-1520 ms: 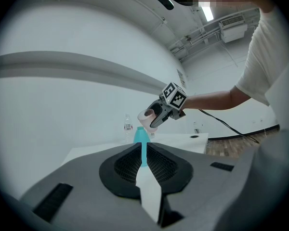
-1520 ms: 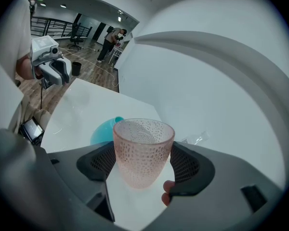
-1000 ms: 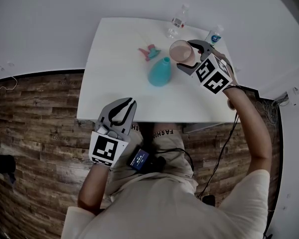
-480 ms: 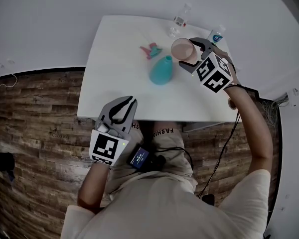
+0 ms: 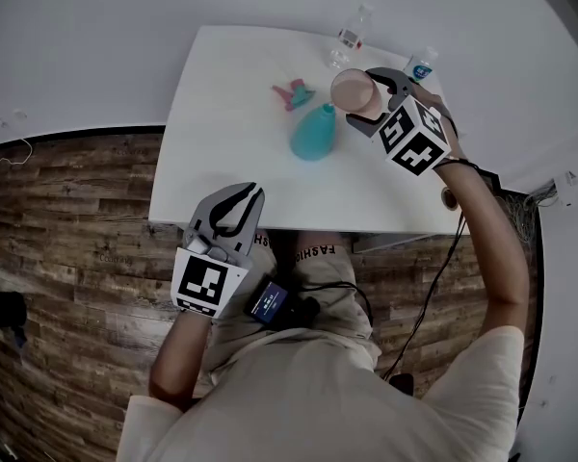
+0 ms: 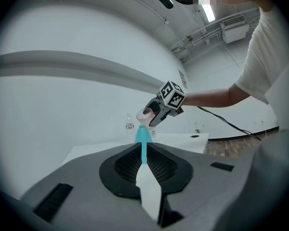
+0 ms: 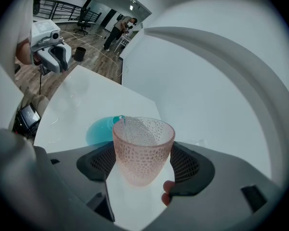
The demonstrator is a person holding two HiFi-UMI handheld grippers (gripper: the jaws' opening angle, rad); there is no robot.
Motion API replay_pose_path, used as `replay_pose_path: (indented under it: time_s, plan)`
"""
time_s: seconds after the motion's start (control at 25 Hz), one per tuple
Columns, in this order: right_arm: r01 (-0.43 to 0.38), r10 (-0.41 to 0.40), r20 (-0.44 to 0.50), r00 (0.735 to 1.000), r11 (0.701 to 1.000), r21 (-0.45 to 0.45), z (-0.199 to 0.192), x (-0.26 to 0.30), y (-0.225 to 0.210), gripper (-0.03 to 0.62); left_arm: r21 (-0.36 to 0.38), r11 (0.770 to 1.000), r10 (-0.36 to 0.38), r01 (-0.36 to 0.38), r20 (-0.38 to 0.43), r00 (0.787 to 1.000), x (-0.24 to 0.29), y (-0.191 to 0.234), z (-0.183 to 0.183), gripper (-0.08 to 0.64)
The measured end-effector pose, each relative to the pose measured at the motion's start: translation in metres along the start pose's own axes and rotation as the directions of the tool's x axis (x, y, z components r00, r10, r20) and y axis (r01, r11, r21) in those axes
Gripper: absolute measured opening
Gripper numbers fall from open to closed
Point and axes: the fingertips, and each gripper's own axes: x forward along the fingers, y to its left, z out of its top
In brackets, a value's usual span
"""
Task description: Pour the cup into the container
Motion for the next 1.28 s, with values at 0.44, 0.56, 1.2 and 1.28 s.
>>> replay_pose_path:
  time_s: [0.44, 0.56, 1.2, 1.28]
  plan:
    - [0.008, -0.008, -0.015, 1.000, 1.000, -0.021, 0.0035, -0.0011, -0.0017, 0.357, -0.006, 1.000, 0.005, -0.005, 0.003, 1.000, -0.0040, 0.0018, -0.0005, 0.028]
    - [0.010, -0.011, -0.017, 1.000, 1.000, -0.022, 0.0046, -0.0017, -0.0016, 0.357, -0.006, 1.000, 0.006, -0.006, 0.004, 1.000, -0.0060, 0.0019, -0.0007, 0.026]
    - [0.029, -0.032, -0.045, 0.998, 0.998, -0.053, 0.0014, -0.0010, -0.0074, 0.357, -0.009, 1.000, 0.007, -0.007, 0.003, 1.000, -0.0073, 0.0038, -0.0021, 0.028]
    - [0.030, -0.033, -0.045, 0.998, 0.998, -0.055, 0.0020, -0.0017, -0.0078, 0.357, -0.009, 1.000, 0.007, -0.007, 0.005, 1.000, -0.0073, 0.0038, -0.0016, 0.028]
